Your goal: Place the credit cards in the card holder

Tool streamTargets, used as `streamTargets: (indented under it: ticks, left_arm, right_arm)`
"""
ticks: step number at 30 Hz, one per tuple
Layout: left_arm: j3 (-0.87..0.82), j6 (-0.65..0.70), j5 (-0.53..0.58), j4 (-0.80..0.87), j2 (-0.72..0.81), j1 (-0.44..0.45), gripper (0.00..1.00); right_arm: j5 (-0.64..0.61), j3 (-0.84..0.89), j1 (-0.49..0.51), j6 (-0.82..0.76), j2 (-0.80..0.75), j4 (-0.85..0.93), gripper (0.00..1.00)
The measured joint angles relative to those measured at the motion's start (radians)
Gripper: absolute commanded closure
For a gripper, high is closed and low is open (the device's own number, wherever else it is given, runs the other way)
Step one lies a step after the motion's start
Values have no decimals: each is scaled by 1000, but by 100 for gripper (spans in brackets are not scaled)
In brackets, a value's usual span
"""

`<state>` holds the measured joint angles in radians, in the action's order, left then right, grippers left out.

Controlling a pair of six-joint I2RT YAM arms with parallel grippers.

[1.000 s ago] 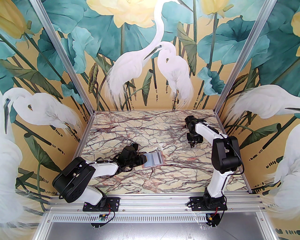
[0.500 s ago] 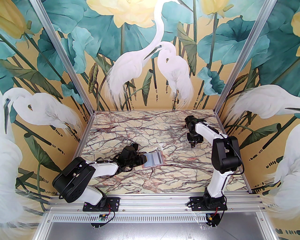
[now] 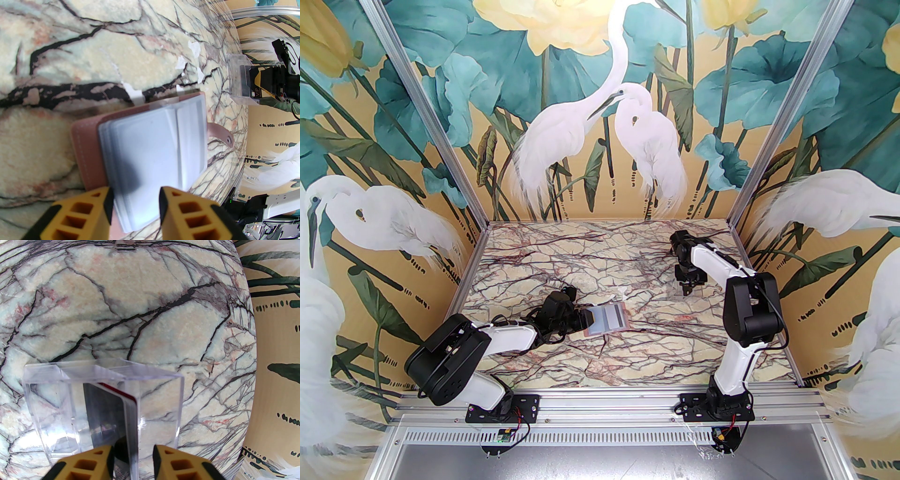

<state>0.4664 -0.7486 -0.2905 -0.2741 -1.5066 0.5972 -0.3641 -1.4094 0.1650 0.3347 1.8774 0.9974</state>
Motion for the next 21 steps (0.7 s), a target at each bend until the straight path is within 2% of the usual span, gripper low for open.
streamTargets:
  ticks: [21]
  left_arm:
    - [0, 0, 0, 0, 0, 0, 59]
  right_arm:
    - [-7, 0, 0, 0, -14, 22, 80]
